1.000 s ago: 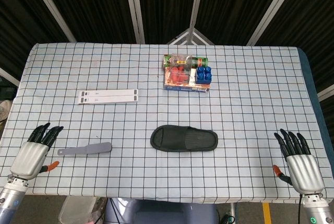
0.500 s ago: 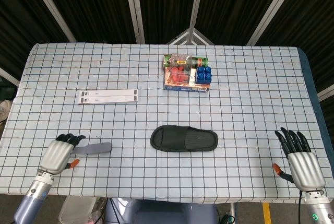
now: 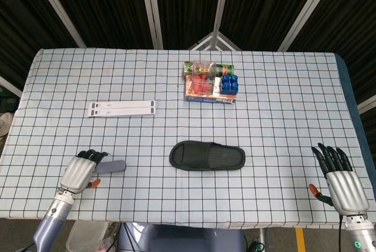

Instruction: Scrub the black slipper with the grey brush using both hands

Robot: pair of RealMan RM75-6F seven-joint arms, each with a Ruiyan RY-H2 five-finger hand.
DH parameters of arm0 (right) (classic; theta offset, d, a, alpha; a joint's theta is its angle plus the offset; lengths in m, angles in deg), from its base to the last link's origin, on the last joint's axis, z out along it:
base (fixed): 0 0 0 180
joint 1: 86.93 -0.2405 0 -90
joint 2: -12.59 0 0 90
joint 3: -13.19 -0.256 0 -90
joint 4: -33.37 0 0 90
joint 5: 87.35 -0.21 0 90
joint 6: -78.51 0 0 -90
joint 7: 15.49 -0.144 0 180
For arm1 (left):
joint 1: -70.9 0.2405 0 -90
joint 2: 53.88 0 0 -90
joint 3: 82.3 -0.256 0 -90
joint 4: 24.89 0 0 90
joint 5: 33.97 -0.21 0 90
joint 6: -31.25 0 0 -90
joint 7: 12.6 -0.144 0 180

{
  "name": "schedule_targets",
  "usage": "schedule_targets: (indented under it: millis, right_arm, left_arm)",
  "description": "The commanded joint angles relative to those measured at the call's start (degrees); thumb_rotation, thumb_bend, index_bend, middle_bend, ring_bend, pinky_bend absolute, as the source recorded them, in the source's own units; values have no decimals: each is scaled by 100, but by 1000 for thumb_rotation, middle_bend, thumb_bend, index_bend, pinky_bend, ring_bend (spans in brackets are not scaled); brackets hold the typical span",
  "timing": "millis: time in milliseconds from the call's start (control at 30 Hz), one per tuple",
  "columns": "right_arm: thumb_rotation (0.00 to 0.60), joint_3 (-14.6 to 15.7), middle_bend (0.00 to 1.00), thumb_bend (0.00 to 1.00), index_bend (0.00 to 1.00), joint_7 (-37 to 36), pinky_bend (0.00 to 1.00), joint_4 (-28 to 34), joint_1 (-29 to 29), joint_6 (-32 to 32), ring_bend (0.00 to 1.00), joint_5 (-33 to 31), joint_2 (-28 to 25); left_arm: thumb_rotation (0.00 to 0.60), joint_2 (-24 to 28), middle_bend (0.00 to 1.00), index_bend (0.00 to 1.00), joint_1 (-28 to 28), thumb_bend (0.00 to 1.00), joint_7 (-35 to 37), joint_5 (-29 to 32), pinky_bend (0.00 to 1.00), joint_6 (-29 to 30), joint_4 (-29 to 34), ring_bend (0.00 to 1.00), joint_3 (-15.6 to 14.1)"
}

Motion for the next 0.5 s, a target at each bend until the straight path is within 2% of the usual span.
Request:
schedule_targets:
  millis: [33,233,500]
  right_arm:
    - [600,-1,0,321,0,-9,0,-4,-6,-9,0,-4,-2]
    - [600,4,0,321,0,0,0,8,-4,0,0,4,-10]
    - [600,-3,0,321,0,-22,0,11,-1,2,0,-22,-26]
  left_arm:
    - [600,-87,401,295,-37,235,127,-35,321,3,-43,282,17]
    - [600,-207,413,306,-83,185,337,-172,329,97,-154,295,17]
    - [600,-257,425,317,-172,179,321,-125,327,-56,-240,306,25]
